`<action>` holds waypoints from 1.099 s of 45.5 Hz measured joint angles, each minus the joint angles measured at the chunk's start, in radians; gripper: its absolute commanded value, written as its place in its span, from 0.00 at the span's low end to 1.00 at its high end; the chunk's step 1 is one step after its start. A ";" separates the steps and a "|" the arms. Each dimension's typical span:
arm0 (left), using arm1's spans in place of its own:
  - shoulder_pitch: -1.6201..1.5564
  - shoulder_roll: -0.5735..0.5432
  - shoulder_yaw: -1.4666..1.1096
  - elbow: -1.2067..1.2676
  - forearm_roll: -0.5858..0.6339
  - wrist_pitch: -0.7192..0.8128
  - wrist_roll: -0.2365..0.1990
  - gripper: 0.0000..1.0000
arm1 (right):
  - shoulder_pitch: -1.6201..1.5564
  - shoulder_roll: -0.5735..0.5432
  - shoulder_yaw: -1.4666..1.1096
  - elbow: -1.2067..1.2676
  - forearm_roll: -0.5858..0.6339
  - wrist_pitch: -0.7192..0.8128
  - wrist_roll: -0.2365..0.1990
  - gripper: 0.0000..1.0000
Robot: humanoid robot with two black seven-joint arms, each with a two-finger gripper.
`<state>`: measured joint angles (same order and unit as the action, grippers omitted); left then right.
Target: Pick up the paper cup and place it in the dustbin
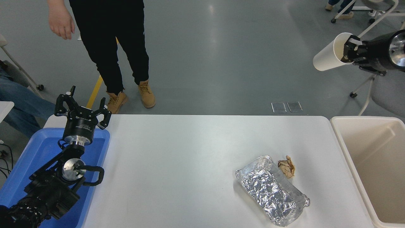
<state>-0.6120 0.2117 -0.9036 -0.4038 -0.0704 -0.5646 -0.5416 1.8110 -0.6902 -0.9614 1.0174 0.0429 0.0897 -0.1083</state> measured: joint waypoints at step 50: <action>0.000 0.000 0.000 0.000 0.000 0.000 0.000 0.99 | -1.049 0.173 0.459 -0.654 0.258 -0.375 0.001 0.00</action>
<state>-0.6120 0.2118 -0.9034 -0.4041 -0.0705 -0.5646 -0.5415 0.7618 -0.5172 -0.5025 0.3629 0.3008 -0.2858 -0.1075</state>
